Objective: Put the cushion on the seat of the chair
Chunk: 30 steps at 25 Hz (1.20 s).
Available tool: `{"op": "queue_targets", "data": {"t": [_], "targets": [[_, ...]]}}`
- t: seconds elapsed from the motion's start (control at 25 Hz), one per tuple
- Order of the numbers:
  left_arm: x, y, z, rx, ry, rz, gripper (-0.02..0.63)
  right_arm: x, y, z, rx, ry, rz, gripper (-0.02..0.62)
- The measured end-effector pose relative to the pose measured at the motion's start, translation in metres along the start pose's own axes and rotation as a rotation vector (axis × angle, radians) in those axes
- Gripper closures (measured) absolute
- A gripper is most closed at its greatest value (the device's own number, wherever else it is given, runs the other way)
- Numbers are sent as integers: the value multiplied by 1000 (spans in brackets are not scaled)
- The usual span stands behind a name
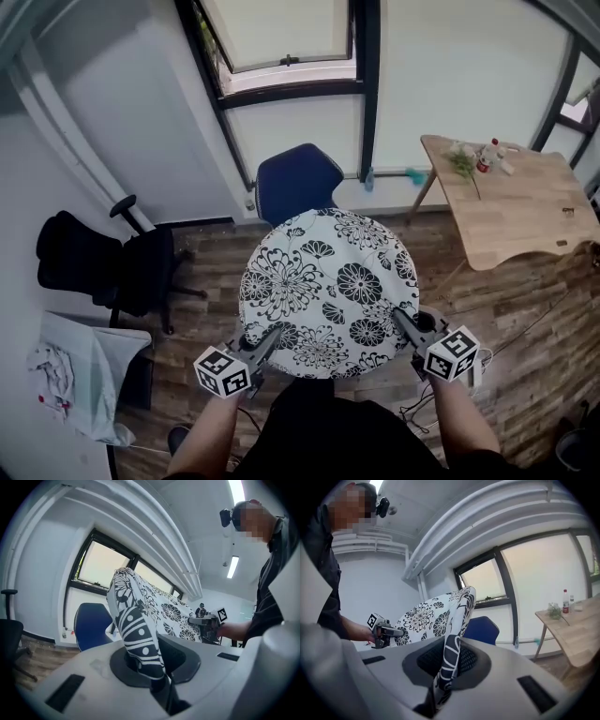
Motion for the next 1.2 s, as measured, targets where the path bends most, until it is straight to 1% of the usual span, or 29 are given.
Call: {"op": "queue_targets", "data": {"t": [0.4,0.72,0.88,1.0,1.12,1.2], "targets": [[0,-5,-2,-12,29,17,575,-15,-7,-5,-3,15,-10,557],[6,-10,-5,-2,52,33,575,-27,-15,-11,-13,31,-26,557],[-2,-4,0,8,52,29,575,-27,-14,-8,-35,43,-39,557],[-1,3,9,19,76,51,575,-29,-10,-4,-48,54,-60,557],[-7,14,20,53,86,72,575,-20,-8,2,-54,51,-95,557],[-14,23,27,80,87,59,575,-8,-4,6,-61,55,-97,557]]}}
Point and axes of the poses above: the fingertips, and each gripper's own axes: z forward along the fingers, x to its right, y out of its underside, the point moved 6 cm from there along -z, backward along the fingers, and after that the axes turned 1 degree about -z, right-handed, at the moved point
